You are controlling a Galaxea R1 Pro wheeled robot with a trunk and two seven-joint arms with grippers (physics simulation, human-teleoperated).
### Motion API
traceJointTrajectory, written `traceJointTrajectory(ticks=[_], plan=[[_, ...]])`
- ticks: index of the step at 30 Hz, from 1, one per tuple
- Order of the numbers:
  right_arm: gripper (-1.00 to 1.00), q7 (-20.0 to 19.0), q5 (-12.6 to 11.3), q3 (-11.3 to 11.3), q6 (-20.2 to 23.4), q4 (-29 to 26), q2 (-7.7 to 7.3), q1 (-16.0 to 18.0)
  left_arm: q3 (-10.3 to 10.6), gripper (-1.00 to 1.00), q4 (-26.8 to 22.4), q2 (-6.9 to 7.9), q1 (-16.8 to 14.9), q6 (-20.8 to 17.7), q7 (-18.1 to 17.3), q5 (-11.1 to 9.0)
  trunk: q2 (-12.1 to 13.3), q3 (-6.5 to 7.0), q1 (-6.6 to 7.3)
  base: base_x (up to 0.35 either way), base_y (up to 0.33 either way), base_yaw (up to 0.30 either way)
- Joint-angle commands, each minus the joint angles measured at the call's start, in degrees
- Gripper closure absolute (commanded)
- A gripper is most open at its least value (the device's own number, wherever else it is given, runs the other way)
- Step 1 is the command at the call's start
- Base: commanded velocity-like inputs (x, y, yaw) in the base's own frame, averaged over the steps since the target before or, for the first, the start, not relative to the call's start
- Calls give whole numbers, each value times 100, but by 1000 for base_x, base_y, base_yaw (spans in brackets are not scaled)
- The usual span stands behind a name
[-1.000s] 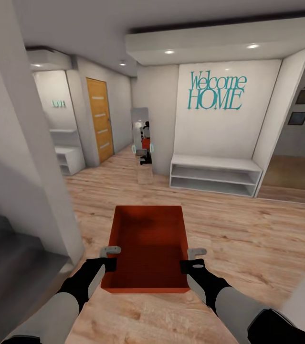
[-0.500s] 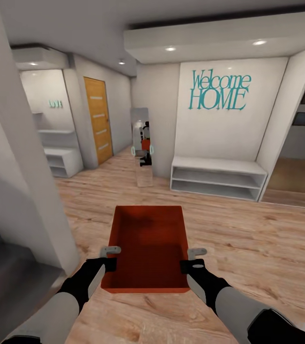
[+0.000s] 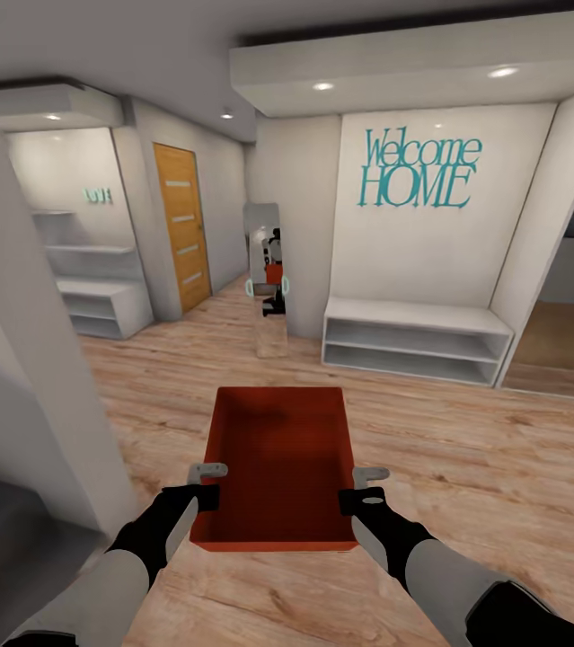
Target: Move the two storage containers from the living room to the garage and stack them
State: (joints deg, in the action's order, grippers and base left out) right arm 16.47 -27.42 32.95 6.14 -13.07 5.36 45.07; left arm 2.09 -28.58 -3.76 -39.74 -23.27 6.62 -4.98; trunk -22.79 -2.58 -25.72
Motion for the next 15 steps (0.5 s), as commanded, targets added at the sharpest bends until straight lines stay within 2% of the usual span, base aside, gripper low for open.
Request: traceJointTrajectory(ticks=[1, 15], plan=[[100, 181, -35, -43, 36, 6, 0, 1, -97, 100, -42, -2, -7, -46, 69, 155, -13, -13, -7, 323, 0, 0], [100, 181, -35, -43, 36, 6, 0, 1, -104, 100, -42, -2, -7, -46, 68, 155, -13, -13, -7, 323, 0, 0]])
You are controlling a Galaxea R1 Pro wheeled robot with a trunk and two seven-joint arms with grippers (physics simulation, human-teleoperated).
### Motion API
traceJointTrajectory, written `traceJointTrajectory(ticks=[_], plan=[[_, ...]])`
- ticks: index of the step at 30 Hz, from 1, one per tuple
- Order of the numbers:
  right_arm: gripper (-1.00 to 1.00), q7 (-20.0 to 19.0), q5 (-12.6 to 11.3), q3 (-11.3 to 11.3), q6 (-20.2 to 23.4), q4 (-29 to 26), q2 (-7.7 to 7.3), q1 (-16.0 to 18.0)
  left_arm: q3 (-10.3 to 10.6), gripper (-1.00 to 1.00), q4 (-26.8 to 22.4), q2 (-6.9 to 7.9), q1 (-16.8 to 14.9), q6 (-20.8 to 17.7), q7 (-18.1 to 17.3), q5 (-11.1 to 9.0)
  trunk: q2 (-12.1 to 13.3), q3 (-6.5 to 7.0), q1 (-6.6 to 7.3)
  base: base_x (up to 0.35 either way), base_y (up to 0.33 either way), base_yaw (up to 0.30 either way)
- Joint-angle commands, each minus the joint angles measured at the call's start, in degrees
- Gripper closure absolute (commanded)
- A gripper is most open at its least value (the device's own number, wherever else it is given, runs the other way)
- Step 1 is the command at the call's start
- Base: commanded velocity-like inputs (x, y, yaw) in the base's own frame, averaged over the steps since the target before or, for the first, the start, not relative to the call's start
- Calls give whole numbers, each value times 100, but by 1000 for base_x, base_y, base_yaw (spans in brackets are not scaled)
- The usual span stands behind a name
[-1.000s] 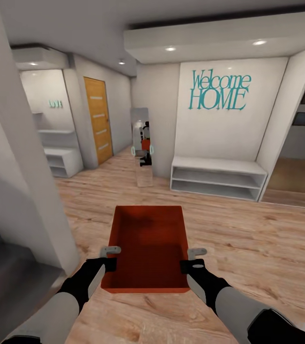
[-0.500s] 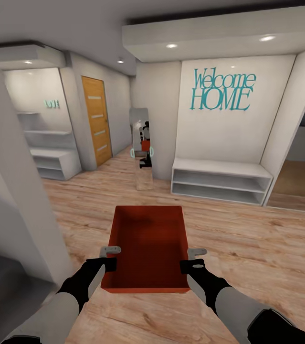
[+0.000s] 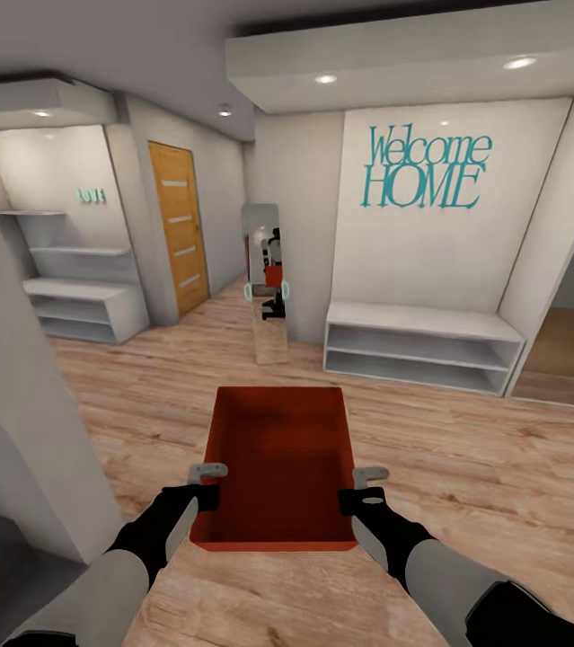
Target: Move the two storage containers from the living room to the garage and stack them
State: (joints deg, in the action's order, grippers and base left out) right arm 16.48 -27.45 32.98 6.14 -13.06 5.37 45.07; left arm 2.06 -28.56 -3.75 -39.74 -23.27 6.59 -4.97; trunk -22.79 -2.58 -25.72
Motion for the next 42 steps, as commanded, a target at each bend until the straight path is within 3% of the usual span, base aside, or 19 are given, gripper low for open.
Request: traceJointTrajectory(ticks=[1, 30, 42], plan=[[100, 184, -32, -46, 36, 5, 0, 1, -101, 100, -44, -2, -7, -46, 72, 154, -13, -13, -7, 323, 0, 0], [100, 270, -32, -46, 36, 5, 0, 1, -94, 100, -42, -3, -7, -46, 70, 154, -13, -13, -7, 323, 0, 1], [100, 268, -32, -55, 33, 5, 2, 1, -110, 100, -38, 4, -7, -46, 59, 134, -13, -13, -7, 323, 0, 232]])
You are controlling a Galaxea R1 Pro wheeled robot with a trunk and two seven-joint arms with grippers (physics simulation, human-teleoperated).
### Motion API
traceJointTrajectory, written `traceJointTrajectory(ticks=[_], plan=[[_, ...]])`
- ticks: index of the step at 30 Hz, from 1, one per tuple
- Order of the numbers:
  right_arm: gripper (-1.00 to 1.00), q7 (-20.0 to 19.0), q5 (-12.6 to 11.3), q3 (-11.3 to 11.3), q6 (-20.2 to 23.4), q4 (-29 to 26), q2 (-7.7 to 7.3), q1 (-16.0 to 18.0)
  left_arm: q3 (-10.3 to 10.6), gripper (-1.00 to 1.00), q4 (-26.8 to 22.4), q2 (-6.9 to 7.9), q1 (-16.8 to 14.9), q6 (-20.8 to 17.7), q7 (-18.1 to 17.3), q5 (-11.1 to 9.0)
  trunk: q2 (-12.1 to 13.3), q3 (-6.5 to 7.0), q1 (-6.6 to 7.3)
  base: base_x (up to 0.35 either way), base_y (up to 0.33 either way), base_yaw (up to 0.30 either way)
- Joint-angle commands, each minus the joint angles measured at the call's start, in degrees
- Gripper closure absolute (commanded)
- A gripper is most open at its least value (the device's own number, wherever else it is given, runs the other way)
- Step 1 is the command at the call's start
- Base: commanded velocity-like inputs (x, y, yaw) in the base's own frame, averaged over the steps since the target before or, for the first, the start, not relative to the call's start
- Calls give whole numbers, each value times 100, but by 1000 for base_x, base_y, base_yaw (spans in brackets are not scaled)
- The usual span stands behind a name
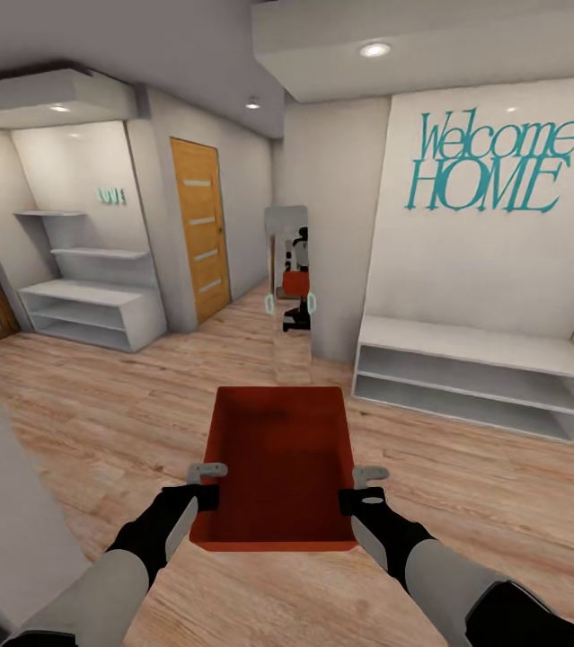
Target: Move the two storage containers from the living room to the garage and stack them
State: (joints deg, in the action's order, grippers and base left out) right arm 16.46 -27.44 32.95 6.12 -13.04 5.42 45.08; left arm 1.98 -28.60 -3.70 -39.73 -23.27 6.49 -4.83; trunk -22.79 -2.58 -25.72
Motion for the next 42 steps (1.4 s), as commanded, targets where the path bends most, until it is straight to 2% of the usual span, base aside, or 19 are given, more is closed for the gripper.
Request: traceJointTrajectory(ticks=[1, 42], plan=[[100, 270, -33, -52, 37, 3, -4, 1, -105, 100, -37, 0, -8, -46, 69, 118, -13, -13, -7, 323, 0, 268], [100, 270, -33, -43, 39, 3, 12, 1, -119, 100, -32, 1, -8, -46, 67, 105, -13, -13, -7, 323, 0, 13]])
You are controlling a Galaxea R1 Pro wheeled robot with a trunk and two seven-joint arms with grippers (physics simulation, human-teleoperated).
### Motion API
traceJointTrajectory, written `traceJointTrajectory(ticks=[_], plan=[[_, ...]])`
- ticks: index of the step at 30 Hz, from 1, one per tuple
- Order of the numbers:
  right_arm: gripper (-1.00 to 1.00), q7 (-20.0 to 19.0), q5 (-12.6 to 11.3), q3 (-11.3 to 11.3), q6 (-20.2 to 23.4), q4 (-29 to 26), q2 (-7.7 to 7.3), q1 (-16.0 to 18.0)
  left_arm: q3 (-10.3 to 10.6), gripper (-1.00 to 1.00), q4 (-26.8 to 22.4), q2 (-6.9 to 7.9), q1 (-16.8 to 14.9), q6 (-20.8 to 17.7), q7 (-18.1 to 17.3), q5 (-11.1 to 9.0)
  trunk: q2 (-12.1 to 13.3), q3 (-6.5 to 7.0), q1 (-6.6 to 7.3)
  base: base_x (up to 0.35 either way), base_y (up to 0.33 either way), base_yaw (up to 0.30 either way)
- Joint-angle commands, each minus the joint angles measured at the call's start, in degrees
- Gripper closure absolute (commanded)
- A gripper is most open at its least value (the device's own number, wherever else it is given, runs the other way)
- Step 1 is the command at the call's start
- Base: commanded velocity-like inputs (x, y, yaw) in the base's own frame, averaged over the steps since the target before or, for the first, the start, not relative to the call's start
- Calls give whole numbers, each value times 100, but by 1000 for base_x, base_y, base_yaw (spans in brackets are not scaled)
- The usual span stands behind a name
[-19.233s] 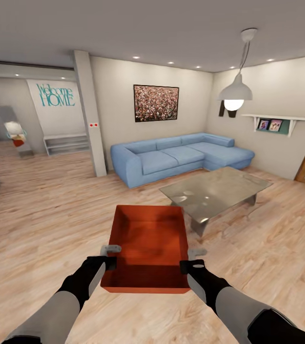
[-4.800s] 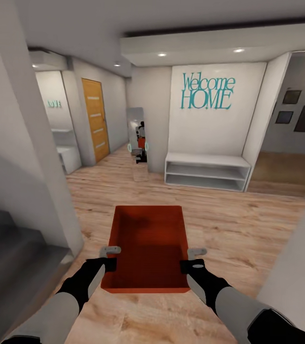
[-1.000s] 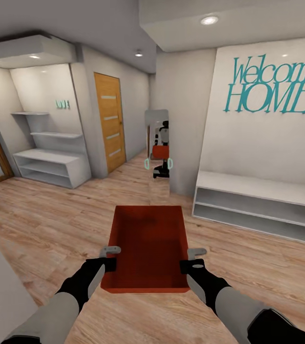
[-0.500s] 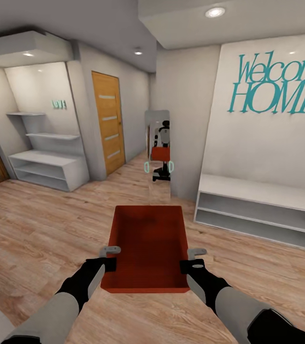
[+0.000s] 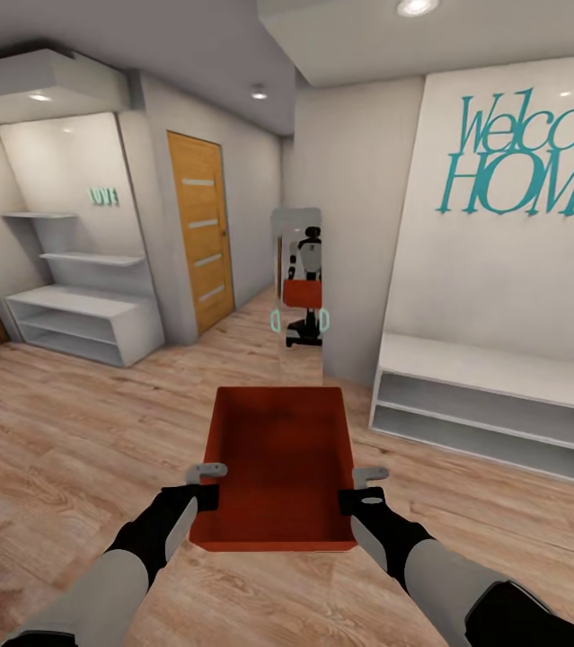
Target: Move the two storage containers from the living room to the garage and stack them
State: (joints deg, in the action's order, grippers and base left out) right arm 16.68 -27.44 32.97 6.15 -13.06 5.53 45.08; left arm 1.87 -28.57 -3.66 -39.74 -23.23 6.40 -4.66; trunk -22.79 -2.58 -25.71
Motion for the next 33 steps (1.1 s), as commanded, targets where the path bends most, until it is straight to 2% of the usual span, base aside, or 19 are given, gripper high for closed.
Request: traceJointTrajectory(ticks=[1, 7, 33], plan=[[100, 248, -33, -45, 35, 5, 1, 1, -108, 100, -35, -3, -7, -50, 78, 88, -13, -13, -7, 323, 0, 0], [100, 253, -33, -45, 35, 5, 1, 1, -108, 100, -35, -3, -7, -50, 75, 88, -13, -13, -7, 323, 0, 95], [100, 248, -33, -45, 35, 5, 1, 1, -100, 100, -35, -3, -7, -50, 72, 88, -13, -13, -7, 323, 0, 266]])
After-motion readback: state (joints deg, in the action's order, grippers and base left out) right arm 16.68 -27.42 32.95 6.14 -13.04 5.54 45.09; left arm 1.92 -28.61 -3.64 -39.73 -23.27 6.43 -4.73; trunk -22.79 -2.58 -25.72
